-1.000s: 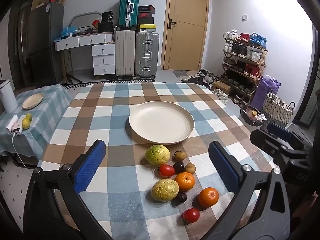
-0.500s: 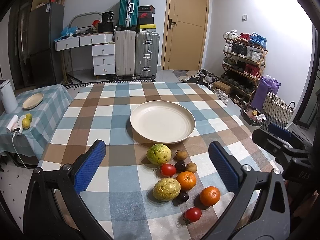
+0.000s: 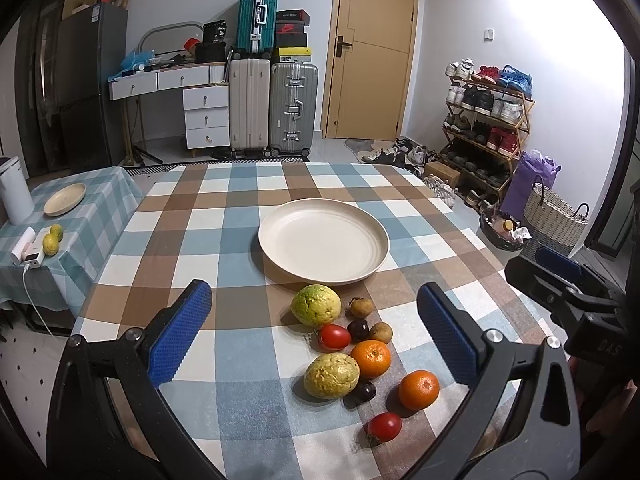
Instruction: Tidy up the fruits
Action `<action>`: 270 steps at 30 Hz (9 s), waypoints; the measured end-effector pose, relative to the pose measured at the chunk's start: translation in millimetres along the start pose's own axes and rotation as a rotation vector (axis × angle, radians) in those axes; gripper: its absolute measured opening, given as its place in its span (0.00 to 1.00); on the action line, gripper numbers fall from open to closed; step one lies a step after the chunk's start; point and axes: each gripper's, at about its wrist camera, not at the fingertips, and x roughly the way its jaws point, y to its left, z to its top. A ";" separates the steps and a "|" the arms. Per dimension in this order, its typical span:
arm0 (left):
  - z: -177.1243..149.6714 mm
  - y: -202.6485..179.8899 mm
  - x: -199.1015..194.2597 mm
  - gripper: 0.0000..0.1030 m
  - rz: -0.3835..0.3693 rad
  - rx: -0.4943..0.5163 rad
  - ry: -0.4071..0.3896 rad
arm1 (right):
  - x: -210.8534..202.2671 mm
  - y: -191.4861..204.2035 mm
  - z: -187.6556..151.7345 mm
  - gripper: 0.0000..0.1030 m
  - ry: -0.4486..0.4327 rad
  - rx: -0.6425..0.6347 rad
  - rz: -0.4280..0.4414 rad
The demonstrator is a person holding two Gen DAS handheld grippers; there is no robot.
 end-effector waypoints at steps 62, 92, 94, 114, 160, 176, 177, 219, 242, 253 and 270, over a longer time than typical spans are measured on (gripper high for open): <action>-65.0 24.8 97.9 0.96 -0.232 -0.133 0.322 | 44.6 -20.0 -26.3 1.00 0.106 0.053 0.025; -77.1 60.8 162.3 0.47 -0.499 -0.325 0.431 | 78.6 -25.6 -34.3 1.00 0.177 0.064 0.041; -74.0 63.4 165.8 0.47 -0.503 -0.329 0.428 | 80.5 -23.2 -32.2 1.00 0.178 0.060 0.060; -55.8 148.2 151.7 0.47 -0.443 -0.396 0.308 | 154.5 40.0 -8.8 1.00 0.365 -0.011 0.272; -5.9 122.3 110.3 0.47 -0.334 -0.390 0.111 | 179.5 63.5 11.1 0.50 0.450 -0.102 0.376; 7.4 105.3 179.2 0.30 -0.375 -0.350 0.250 | 196.2 23.4 23.1 0.50 0.400 0.002 0.380; 4.7 108.1 175.3 0.30 -0.361 -0.341 0.241 | 194.6 21.7 22.0 0.50 0.387 0.009 0.390; -4.8 96.4 180.2 0.42 -0.322 -0.160 0.293 | 187.8 -9.8 13.2 0.50 0.343 0.044 0.402; 113.4 71.6 307.5 0.42 -0.314 -0.053 0.274 | 263.4 -39.0 102.6 0.50 0.261 0.028 0.393; 89.2 74.9 365.3 0.42 -0.295 -0.054 0.333 | 323.4 -45.1 80.2 0.50 0.370 0.036 0.370; 93.6 82.3 335.0 0.52 -0.197 -0.060 0.294 | 309.5 -46.1 91.2 0.58 0.337 0.087 0.344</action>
